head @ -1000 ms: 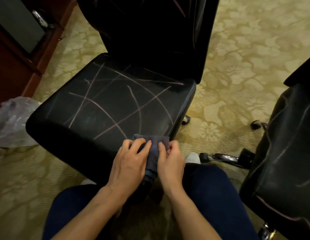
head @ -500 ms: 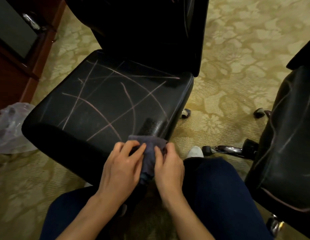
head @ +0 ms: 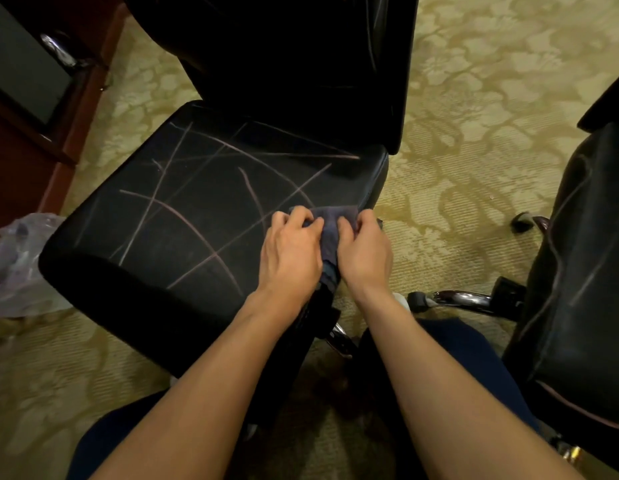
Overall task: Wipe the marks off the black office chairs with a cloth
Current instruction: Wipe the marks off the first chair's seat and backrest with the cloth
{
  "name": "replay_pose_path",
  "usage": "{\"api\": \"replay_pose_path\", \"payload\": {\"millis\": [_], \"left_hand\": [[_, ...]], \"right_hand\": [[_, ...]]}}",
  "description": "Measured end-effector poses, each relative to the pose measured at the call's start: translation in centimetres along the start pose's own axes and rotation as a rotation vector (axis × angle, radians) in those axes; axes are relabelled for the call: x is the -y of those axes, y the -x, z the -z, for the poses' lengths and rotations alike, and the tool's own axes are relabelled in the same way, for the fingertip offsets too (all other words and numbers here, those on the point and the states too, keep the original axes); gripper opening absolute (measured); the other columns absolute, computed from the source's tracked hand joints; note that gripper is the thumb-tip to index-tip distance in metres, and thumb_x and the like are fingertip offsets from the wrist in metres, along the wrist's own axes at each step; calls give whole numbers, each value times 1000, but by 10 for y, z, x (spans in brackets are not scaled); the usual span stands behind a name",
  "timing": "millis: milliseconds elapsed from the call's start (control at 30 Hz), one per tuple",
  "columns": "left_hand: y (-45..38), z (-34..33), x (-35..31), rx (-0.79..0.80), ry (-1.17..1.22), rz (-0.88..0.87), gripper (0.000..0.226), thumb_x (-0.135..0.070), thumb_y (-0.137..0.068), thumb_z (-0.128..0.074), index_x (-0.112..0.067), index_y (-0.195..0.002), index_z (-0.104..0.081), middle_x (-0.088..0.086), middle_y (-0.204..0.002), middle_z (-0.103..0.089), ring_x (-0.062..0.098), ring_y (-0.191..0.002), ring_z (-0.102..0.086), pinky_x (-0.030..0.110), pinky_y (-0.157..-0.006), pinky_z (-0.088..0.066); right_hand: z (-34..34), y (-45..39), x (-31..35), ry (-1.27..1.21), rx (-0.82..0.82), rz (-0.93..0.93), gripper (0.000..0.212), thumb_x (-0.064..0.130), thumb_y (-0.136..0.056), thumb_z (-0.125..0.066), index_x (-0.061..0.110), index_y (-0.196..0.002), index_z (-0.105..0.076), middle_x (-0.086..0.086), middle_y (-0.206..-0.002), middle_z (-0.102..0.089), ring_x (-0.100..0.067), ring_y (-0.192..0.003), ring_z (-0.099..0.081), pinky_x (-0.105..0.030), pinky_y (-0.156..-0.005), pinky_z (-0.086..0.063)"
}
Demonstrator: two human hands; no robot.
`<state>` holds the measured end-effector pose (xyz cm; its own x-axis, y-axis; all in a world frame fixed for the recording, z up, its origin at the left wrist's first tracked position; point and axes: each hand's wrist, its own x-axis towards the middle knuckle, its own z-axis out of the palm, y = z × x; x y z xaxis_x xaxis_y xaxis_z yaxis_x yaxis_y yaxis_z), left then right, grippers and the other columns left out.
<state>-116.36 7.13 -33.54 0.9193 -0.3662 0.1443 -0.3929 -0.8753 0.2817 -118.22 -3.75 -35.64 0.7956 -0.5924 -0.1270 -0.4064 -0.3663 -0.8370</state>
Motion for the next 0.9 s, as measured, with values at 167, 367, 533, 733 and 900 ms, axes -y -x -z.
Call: {"api": "replay_pose_path", "payload": {"millis": [167,367,533,733,900], "left_hand": [[44,12,15,-30,0,-83,36,-28,-97,-42,-10,-107,-72,4,-114,-62,22,-92,-53,36,-73,-51],[88,27,24,-26,-62,44,25,-18,-88,-65,-18,-112,-72,2,-117,-60,20,-94,-54,37,-79,-48],[83,19,8,-63,-43,27,23,-24,-94,-57,-15,-111,-70,3,-118,-57,20,-98,-51,34,-83,-40],[19,3,-19,-1,-78,78,39,-29,-100,-47,-11,-133,-57,6,-133,-48,26,-115,-44,39,-97,-39],[17,3,-18,35,-51,65,38,-30,-101,-47,-15,-134,-56,5,-131,-47,25,-111,-46,37,-92,-44]], "right_hand": [[-11,45,-10,-125,-13,41,18,29,-98,-52,17,-86,-48,-6,-87,-59,-27,-83,-57,-40,-71,-43],[-7,75,-10,-73,138,97,12,26,-98,-54,17,-92,-50,-8,-100,-53,-24,-94,-51,-37,-80,-43],[-2,81,-16,-230,129,17,16,25,-99,-53,16,-85,-49,1,-79,-58,-14,-72,-54,-33,-66,-43],[6,17,7,-128,-3,28,17,28,-98,-54,18,-86,-49,4,-77,-59,-13,-68,-51,-25,-62,-29],[-6,29,1,-223,-80,-49,15,28,-98,-54,18,-89,-49,0,-85,-62,-18,-78,-58,-32,-68,-42]]}}
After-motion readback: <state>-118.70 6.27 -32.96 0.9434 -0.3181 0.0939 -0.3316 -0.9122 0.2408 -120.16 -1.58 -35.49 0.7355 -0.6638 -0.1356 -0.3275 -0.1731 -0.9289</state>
